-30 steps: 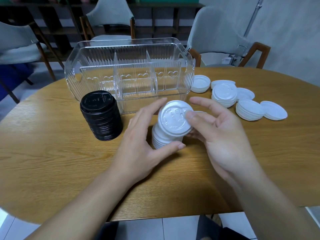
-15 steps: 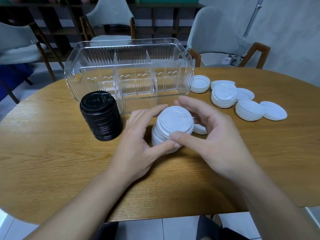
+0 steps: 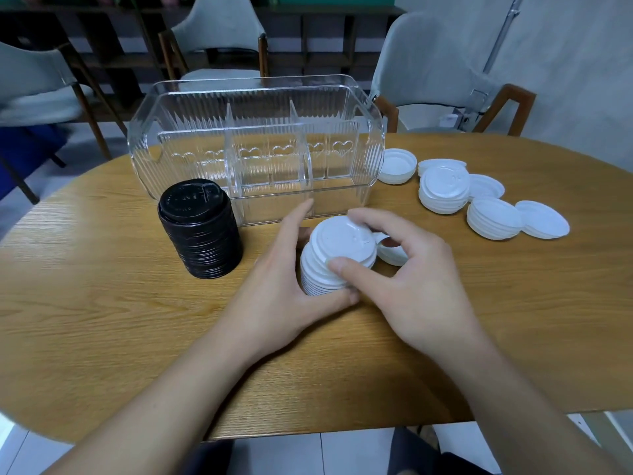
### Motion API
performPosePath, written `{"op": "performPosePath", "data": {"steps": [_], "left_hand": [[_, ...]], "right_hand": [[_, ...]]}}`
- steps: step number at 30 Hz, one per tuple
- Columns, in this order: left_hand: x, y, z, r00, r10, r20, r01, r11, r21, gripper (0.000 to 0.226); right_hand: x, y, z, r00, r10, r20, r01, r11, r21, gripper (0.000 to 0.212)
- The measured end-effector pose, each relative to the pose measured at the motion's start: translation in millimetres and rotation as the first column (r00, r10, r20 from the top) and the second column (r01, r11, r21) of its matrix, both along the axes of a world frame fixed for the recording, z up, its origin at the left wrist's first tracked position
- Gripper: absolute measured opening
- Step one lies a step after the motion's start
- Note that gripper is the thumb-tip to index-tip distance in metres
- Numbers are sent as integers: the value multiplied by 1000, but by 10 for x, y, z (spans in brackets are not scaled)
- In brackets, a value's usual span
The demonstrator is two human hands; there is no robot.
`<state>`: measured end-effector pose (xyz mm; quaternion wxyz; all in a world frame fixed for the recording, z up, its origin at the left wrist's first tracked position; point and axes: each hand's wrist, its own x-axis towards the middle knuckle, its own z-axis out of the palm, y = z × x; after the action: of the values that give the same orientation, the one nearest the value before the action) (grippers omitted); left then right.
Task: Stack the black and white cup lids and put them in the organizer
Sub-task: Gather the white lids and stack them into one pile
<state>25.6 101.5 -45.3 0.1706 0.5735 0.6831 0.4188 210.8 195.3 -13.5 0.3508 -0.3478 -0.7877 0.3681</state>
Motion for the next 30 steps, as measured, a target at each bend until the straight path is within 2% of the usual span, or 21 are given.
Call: {"op": "performPosePath", "data": {"steps": [6,13,18,24,30], "left_hand": [[7,-7,13,999,-10,40,11,1000,-25,129],[5,-13,-6,999,-34,23,36,998,-60,129],[-4,1,-31,1000,-20,23,22,997,-76,130],[4,3,-23,1000,8,12,-7,998,-70,132],[5,-2,-22,999,9,-54,-13,998,-67,118]], "right_hand": [[-40,-10,-63,997,22,76,-24,999,32,67],[-20,-19,-45,990,45,131,-49,998,32,61],[23,14,-17,987,54,154,-57,998,18,64],[0,-22,-24,988,-5,155,-2,999,46,62],[-20,-79,-41,980,-44,193,23,994,111,67]]}}
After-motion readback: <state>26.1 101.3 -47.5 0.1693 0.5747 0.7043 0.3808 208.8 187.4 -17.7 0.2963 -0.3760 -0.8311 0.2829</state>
